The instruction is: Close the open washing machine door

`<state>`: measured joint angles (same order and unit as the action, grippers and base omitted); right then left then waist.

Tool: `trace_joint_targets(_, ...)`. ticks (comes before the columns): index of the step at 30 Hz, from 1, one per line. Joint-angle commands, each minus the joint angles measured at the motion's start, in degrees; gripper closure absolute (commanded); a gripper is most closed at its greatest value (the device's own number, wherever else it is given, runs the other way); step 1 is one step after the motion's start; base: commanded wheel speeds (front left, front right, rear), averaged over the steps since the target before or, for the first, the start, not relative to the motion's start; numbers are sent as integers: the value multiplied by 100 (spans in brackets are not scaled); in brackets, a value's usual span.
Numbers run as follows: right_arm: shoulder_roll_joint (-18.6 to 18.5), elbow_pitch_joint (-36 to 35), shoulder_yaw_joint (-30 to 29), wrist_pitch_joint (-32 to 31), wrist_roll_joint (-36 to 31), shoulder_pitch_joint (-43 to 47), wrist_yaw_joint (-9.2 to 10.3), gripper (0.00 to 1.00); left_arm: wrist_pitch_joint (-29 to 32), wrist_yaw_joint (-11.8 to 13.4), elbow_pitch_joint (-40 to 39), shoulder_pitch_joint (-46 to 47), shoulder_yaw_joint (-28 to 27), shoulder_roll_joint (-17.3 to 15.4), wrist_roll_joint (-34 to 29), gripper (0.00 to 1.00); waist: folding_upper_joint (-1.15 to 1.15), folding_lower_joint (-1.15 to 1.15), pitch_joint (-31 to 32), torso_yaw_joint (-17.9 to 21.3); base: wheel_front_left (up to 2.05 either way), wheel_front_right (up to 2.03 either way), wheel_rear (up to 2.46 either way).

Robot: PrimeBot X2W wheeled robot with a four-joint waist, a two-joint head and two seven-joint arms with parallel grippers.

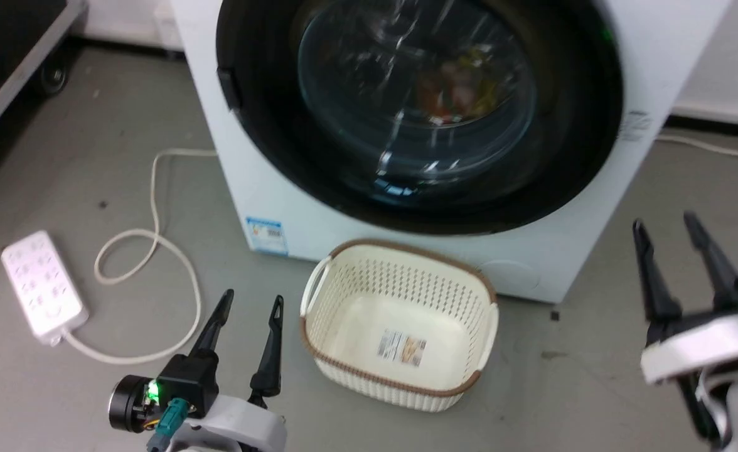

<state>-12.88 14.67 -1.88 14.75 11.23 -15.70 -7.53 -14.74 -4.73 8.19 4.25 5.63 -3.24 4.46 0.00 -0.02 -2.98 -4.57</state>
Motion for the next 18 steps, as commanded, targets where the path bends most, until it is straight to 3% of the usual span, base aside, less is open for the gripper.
trace_joint_targets(1,182,-181,-129,24,-105,263,4,0,-26,-39,29,-87,-5,-32,-34,0,0,2,250,202,0,0,0)
trace_joint_targets(8,857,-918,-548,24,-574,1243,4,0,-26,-141,60,-164,9,-19,39,0,0,2,395,323,0,0,0)
trace_joint_targets(18,996,-760,-434,25,-877,1775,4,0,-26,-202,228,-275,-21,-9,20,0,0,2,482,387,0,0,0)
